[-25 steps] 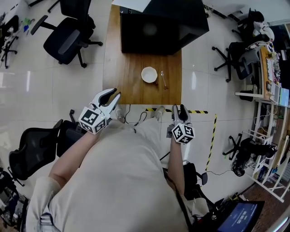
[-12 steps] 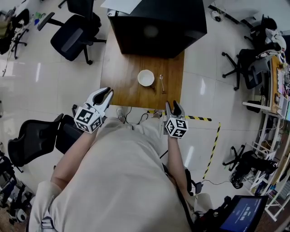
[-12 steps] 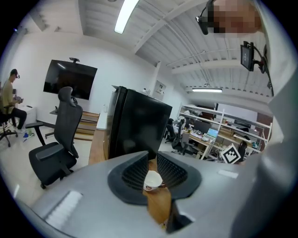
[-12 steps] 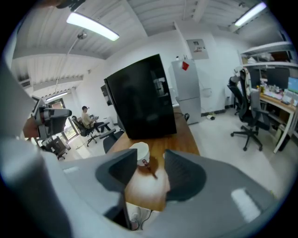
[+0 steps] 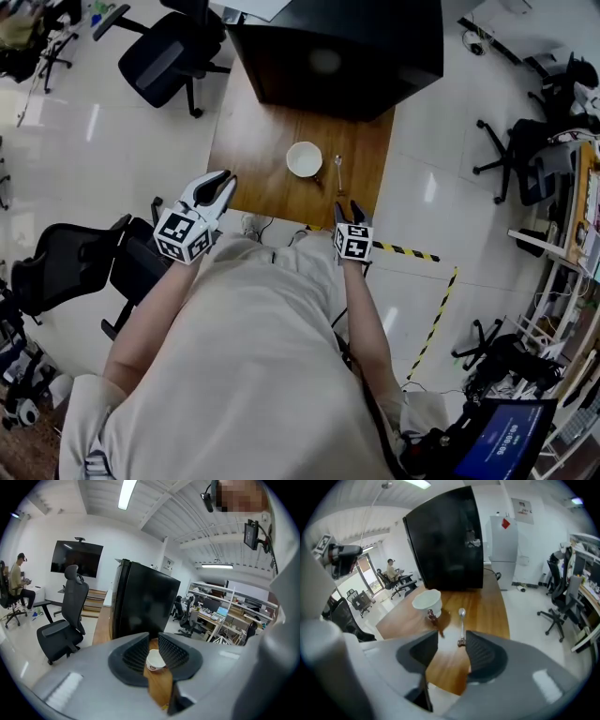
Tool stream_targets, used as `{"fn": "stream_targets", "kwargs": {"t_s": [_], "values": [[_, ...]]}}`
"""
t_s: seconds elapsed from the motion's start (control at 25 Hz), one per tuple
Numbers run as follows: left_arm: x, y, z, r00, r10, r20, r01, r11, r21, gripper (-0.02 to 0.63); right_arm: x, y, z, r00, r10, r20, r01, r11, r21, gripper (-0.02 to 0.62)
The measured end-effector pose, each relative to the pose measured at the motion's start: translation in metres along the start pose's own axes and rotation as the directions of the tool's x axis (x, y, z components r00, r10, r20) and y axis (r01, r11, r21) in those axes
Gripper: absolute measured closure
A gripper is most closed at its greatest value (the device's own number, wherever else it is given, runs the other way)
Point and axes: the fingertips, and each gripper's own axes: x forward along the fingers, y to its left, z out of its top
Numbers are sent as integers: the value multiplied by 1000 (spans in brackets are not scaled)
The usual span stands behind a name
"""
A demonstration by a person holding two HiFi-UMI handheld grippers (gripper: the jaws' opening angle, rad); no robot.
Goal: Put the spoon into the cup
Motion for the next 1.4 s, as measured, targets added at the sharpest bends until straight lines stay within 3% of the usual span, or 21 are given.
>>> {"fn": "stream_targets", "kwargs": {"t_s": [0.32,0.6,1.4], "values": [[-7,2,-4,999,44,-12,-43,999,8,536,58,-14,-31,992,-24,-124,9,993,-120,416],[-23,18,-4,994,107,-12,-107,994,-5,529,82,-19,-38,982,-42,-186,14,988,-153,416],[-26,15,-12,994,106,-11,-106,994,-21,522,79,-20,-38,990,-41,-132,19,987,-159,469]]}}
